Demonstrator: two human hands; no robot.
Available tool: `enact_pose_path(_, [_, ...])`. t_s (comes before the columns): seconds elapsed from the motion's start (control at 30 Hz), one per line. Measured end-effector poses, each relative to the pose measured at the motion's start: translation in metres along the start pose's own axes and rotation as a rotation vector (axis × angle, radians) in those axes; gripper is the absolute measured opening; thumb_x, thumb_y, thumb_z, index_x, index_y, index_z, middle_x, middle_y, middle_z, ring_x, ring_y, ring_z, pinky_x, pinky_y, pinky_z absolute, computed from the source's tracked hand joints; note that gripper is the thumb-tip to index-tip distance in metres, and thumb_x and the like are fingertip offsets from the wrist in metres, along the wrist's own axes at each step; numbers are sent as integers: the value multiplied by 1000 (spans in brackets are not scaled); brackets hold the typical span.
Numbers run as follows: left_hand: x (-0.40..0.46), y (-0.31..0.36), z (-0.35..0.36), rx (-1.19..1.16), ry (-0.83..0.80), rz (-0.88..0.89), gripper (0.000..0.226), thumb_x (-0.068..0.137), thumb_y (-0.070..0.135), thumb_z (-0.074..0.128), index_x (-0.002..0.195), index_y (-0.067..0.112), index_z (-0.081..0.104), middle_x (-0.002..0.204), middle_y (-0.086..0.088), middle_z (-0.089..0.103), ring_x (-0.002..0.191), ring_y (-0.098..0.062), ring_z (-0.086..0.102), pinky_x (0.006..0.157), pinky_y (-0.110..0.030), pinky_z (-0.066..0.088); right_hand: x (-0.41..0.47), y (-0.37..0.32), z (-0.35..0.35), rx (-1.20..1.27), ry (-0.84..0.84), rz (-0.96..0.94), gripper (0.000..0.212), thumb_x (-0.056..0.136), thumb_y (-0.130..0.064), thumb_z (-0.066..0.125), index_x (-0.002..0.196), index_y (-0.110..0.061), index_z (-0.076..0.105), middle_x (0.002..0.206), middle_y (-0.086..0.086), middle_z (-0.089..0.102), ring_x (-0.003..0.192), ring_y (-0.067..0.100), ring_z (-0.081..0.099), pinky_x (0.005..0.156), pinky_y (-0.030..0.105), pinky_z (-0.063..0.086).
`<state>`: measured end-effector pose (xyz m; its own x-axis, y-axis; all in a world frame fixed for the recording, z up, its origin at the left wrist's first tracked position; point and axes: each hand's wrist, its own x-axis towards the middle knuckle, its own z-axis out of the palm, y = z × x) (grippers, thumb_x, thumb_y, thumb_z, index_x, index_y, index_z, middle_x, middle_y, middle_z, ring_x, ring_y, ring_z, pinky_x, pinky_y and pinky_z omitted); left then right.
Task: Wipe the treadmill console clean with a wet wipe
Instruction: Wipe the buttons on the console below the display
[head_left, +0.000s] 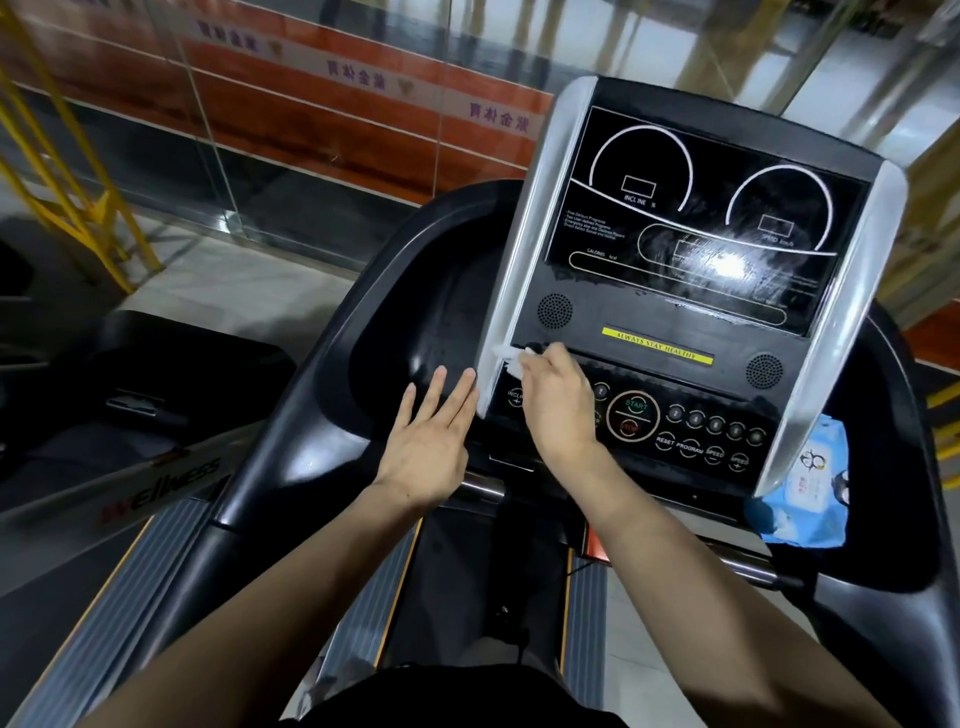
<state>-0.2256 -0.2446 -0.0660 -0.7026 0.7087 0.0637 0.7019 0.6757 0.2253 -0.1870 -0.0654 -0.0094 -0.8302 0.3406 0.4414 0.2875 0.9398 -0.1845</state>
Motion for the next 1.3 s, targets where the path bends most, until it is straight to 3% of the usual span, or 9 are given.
enact_pose_path(0.2, [2, -7, -2, 2, -3, -8, 80, 97, 19, 40, 166, 20, -1, 167, 12, -26, 158, -26, -24, 128, -53, -9, -46, -1, 4, 22, -134, -174, 13, 88, -12, 69, 100, -16, 74, 87, 6, 54, 82, 27, 61, 56, 41, 57])
enact_pose_path(0.33, [1, -5, -1, -25, -23, -6, 83, 95, 18, 41, 167, 21, -2, 166, 14, -27, 158, -25, -23, 128, -53, -9, 7, -4, 1, -12, -48, -88, 15, 98, -17, 58, 103, -17, 72, 86, 6, 49, 79, 28, 57, 63, 41, 55])
enact_pose_path(0.43, [0, -2, -1, -25, -26, -7, 85, 95, 16, 40, 166, 22, -5, 165, 16, -28, 158, -23, -24, 128, -52, -9, 10, -8, 0, -18, -29, -28, 10, 91, -11, 65, 100, -15, 69, 87, 6, 49, 77, 29, 59, 62, 41, 56])
enact_pose_path(0.6, [2, -5, -1, -11, -23, 6, 82, 96, 16, 39, 166, 23, -4, 166, 16, -28, 158, -23, -24, 128, -52, -10, -53, -8, 5, -18, -159, -128, 20, 91, -12, 67, 109, -16, 73, 93, 7, 56, 87, 28, 62, 62, 43, 59])
enact_pose_path(0.7, [5, -6, -1, -11, -18, 11, 83, 96, 15, 38, 166, 22, -6, 168, 15, -25, 158, -22, -24, 128, -51, -11, -40, -6, 2, 23, -161, -129, 19, 94, -12, 64, 109, -19, 73, 92, 9, 56, 88, 32, 62, 69, 45, 58])
enact_pose_path(0.87, [6, -3, 0, -18, -2, -2, 84, 95, 15, 39, 166, 22, -5, 167, 15, -24, 158, -22, -24, 128, -52, -9, 11, -7, -2, -8, -63, -28, 15, 98, -14, 59, 105, -11, 72, 90, 10, 54, 75, 37, 61, 69, 46, 57])
enact_pose_path(1.03, [8, -1, -1, -6, 9, 1, 84, 95, 16, 40, 166, 20, -5, 169, 12, -25, 157, -23, -25, 129, -53, -9, -7, 4, -3, 31, -17, 25, 11, 97, -12, 62, 101, -11, 73, 90, 9, 56, 73, 32, 62, 66, 44, 59])
enact_pose_path(1.3, [11, 6, -3, 16, 60, 30, 81, 95, 18, 45, 166, 14, 4, 173, 2, -16, 158, -23, -22, 129, -53, -6, -28, 63, -22, 198, 190, 359, 15, 95, -8, 66, 104, -4, 76, 86, 12, 61, 71, 32, 62, 71, 46, 58])
